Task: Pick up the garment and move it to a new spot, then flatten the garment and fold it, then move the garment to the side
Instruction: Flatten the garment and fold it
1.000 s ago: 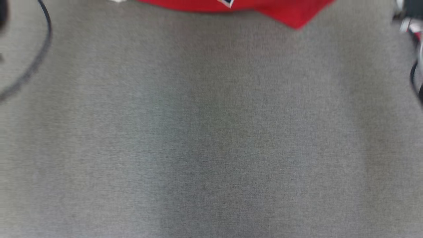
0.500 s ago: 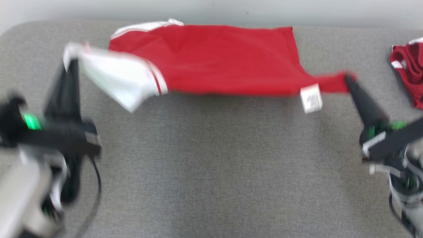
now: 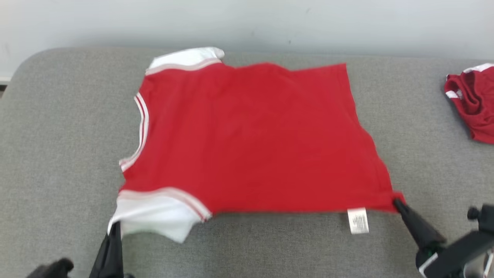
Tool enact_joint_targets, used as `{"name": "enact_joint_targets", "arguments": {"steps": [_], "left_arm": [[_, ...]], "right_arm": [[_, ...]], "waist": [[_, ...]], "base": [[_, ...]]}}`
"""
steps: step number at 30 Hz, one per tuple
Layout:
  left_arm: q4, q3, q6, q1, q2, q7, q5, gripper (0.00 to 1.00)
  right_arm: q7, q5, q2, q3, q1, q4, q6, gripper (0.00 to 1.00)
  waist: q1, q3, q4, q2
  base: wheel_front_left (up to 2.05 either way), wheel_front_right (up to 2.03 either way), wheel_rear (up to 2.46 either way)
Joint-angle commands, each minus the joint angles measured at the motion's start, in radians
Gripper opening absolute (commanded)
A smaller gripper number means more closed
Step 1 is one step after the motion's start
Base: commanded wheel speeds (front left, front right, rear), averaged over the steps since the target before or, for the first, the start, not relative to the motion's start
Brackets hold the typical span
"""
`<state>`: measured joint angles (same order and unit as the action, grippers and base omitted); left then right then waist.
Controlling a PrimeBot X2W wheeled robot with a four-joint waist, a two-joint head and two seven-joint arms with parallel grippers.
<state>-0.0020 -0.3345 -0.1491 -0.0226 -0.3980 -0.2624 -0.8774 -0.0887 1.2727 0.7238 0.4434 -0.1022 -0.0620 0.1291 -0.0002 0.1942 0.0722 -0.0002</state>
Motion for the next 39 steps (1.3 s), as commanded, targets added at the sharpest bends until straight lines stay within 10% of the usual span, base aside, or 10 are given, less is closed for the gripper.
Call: {"name": "enact_joint_targets", "arguments": {"steps": [1,9,22,39], "left_arm": [[0.011,0.030,0.010,0.030,0.017,-0.002,0.000,0.00],[0.064,0.031,0.057,0.169,0.096,-0.001,0.033,0.00],[-0.010,-0.029,0.030,0.300,0.072,0.086,0.014,0.00],[-0.012,-0.010,0.101,0.095,0.024,0.082,0.059,0.00]], "right_arm": [[-0.011,-0.003,0.005,0.000,0.030,-0.005,0.002,0.00],[-0.022,0.014,-0.008,0.009,0.184,-0.030,0.002,0.00],[0.006,0.074,0.017,-0.024,0.384,0.006,0.002,0.00],[0.009,0.179,-0.059,-0.082,0.286,0.121,0.002,0.00]], "waist": [[0.0002,-0.015,-0.003,0.0002],[0.0002,-0.062,0.003,0.0002],[0.0002,-0.098,0.029,0.0002],[0.0002,-0.065,-0.011,0.0002]], "base": [[0.00,0.00,0.00],[0.00,0.00,0.00],[0.00,0.00,0.00],[0.00,0.00,0.00]]}}
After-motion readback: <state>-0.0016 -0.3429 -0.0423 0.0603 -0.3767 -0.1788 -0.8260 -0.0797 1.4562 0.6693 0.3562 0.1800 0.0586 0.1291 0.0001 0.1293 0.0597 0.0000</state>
